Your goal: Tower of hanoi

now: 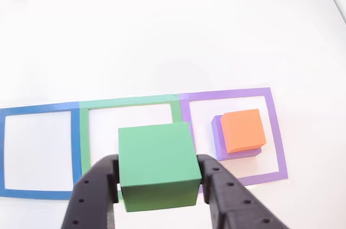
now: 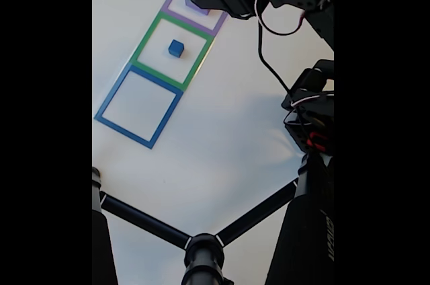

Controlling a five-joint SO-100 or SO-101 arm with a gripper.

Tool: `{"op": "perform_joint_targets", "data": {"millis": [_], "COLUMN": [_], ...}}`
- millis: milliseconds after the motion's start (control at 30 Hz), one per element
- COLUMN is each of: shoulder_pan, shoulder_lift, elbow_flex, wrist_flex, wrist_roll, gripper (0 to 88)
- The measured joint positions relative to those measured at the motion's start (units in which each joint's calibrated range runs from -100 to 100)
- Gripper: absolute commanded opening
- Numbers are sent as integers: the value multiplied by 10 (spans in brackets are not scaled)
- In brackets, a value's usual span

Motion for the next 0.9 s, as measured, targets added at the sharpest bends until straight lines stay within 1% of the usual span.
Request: {"op": "perform_joint_targets", "data": {"millis": [200, 233, 333, 433, 533, 767, 900], "shoulder_pan": [-78, -83, -133, -156, -206, -274, -286], "shoulder_lift": [-14, -18, -26, -29, -30, -46, -46], "elbow_flex": [-56, -58, -59, -60, -60, -60, -59], "wrist_flex": [64, 67, 76, 81, 85, 88, 88], "wrist_roll": [0, 0, 0, 0, 0, 0, 0], "gripper": [59, 58, 57, 57, 57, 58, 58]}}
